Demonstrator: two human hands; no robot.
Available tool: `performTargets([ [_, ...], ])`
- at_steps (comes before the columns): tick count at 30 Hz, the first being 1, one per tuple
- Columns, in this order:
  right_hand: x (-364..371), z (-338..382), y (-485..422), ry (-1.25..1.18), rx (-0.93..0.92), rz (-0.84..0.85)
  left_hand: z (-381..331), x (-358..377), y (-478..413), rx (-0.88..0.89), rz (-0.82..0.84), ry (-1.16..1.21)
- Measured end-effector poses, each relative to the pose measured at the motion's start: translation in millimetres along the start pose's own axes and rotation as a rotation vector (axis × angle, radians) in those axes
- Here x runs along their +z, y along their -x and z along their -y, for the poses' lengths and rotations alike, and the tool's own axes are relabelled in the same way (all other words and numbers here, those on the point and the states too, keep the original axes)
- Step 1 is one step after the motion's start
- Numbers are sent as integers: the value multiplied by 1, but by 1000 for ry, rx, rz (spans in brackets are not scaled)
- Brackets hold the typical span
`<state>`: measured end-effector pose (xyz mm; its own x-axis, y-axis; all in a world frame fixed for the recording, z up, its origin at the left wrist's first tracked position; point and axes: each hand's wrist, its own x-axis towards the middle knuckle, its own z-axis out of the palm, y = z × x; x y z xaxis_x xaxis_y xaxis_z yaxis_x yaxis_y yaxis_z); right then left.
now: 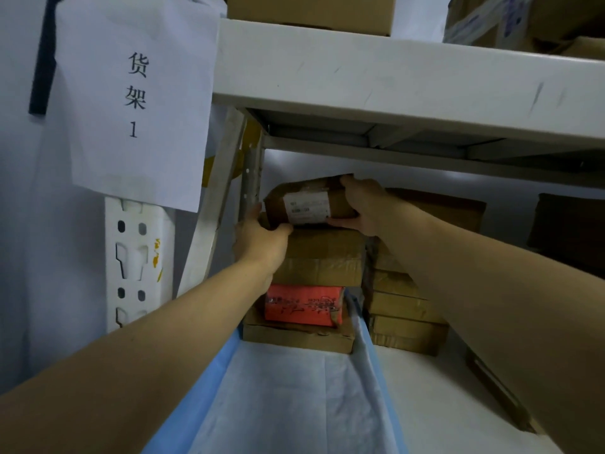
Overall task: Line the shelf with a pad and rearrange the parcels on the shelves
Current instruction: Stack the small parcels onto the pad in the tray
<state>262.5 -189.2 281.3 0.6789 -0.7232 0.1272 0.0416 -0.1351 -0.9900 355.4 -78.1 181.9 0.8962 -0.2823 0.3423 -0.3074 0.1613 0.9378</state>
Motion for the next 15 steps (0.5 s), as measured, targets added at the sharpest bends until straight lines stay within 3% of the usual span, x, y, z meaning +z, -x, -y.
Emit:
performTargets([
  [6,-4,-9,-7,455,-193,-135,-1,0,1,-18,26,-11],
  [12,-16,-21,-1,576,-204,-100,-1,2,3,-46,-4,-41],
  [15,-26,-30,3,583,-273,-106,-6,5,8,-10,-105,-115],
])
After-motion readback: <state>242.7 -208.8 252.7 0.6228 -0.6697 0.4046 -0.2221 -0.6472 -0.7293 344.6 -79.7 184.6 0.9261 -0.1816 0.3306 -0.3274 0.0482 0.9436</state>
